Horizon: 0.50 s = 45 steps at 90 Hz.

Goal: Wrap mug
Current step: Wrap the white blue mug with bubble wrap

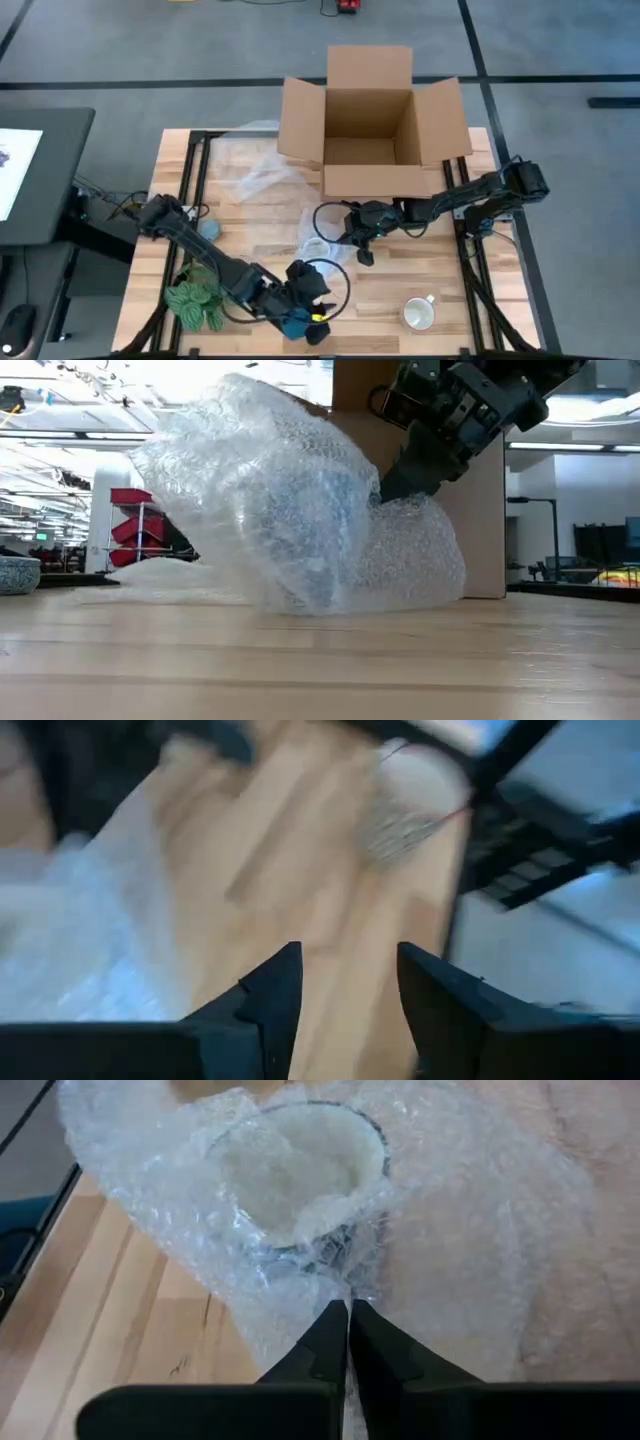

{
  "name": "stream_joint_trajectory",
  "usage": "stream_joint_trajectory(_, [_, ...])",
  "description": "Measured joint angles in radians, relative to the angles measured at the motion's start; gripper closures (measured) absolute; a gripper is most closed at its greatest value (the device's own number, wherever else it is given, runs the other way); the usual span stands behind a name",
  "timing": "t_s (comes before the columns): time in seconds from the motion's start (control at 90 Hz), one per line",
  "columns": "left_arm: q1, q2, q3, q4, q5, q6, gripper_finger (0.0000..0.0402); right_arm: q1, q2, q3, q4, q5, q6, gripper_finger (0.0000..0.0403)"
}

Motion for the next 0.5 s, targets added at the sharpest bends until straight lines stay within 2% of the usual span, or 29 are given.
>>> stream_joint_trajectory(0.1, [0.023,0.037,-0.001,-0.108,-0.035,-0.047,0.0261,0.000,0.000,0.000,-0.004,0.000,0.000,0.0403])
stream_joint_trajectory(0.244, [0.056,0.053,-0.001,-0.264,-0.152,-0.129,0.0261,0.000,0.000,0.000,-0.004,0.000,-0.001,0.0403])
stream_joint_trajectory(0.5, [0.074,0.086,-0.002,-0.405,-0.170,-0.194,0.0261,0.009,0.000,0.000,-0.010,-0.002,-0.002,0.0403])
